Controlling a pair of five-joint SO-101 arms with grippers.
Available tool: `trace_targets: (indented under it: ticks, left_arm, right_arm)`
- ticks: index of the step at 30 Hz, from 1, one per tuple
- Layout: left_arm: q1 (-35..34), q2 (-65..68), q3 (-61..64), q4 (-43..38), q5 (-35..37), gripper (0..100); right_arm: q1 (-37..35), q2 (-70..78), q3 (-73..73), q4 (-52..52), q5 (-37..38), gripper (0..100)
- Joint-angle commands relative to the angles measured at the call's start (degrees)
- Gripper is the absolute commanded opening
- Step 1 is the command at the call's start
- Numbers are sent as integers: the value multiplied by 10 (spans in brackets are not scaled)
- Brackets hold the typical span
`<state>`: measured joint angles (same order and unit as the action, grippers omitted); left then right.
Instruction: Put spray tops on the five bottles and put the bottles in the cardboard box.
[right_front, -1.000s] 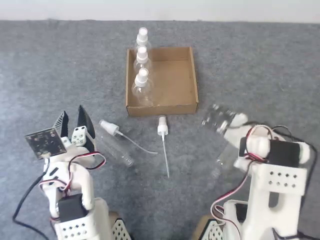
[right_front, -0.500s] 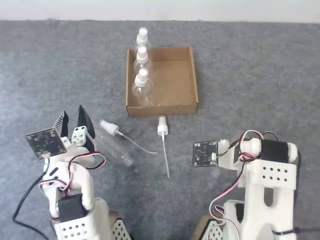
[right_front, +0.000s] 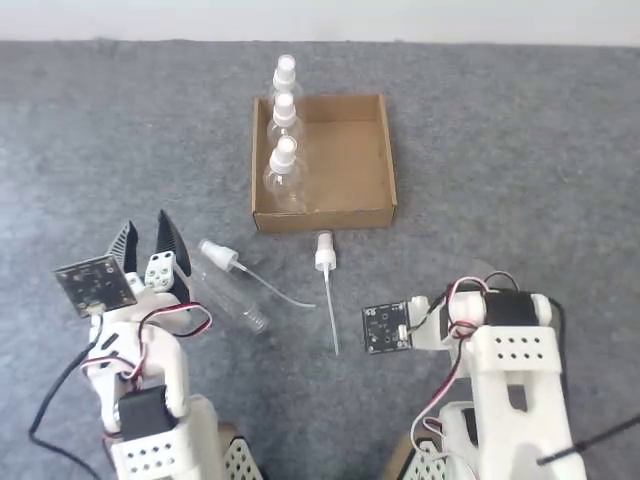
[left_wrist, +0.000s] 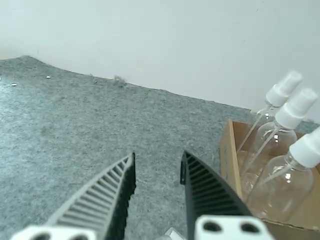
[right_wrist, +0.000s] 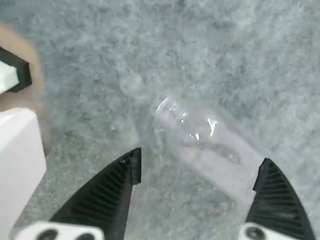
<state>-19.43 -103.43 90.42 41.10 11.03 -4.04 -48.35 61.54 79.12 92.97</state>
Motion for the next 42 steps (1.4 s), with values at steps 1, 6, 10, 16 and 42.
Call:
trace_targets:
  ticks: [1, 6, 10, 16, 42]
  left_arm:
    - [-3, -9, -7, -18, -5, 141]
    - [-3, -9, -7, -18, -5, 141]
    - [-3, -9, -7, -18, -5, 141]
    - [-3, -9, -7, -18, -6, 141]
    - [-3, -9, -7, -19, -6, 141]
  right_arm:
    - [-4, 7, 18, -40, -8, 318]
    - [-5, 7, 51, -85, -20, 312]
    - [-7, 7, 68, -131, -47, 219]
    - [-7, 7, 74, -145, -60, 157]
    - [-138, 7, 0, -194, -515, 159]
